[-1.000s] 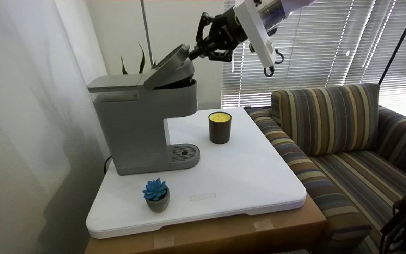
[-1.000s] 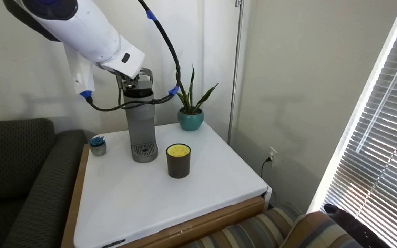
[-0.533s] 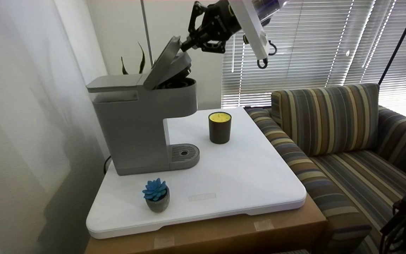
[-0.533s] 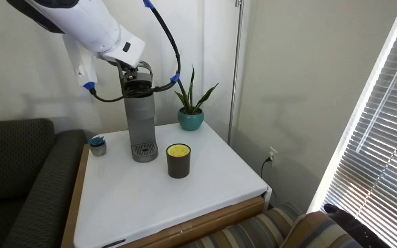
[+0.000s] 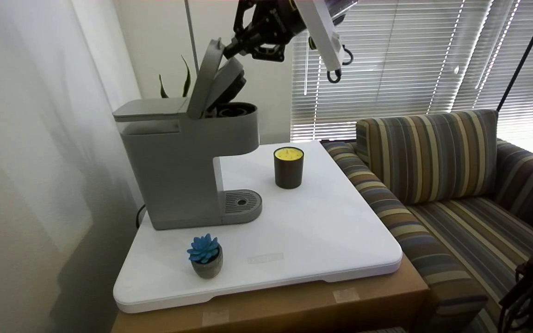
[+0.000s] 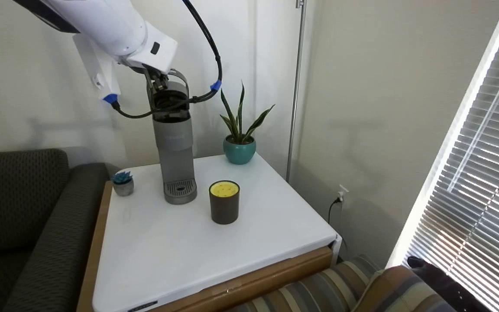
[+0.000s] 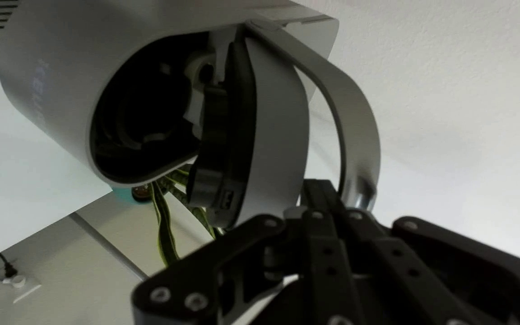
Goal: Lift up the top compartment of the coffee machine.
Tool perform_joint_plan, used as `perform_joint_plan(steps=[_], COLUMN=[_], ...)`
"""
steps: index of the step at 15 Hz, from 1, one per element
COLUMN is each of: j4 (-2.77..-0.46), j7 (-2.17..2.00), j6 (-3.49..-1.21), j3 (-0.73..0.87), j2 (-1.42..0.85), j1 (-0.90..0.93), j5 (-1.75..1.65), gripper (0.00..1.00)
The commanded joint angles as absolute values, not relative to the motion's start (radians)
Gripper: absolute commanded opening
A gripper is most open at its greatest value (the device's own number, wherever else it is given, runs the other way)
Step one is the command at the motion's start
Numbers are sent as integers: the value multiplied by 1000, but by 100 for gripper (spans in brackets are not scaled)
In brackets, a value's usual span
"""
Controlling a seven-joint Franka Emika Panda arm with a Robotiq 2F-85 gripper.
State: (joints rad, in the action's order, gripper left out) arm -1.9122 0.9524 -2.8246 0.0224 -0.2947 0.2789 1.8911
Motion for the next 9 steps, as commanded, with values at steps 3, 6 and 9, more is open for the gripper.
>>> perform_joint_plan(steps=[3, 6, 9], j4=[-1877, -1869, -1868], j7=[945, 944, 920], j6=[-2827, -2833, -2843], j3=[17, 20, 23], j2=[-309, -310, -308], j1=[296, 301, 302], j5=[1864, 1837, 1768], gripper=[0, 0, 0])
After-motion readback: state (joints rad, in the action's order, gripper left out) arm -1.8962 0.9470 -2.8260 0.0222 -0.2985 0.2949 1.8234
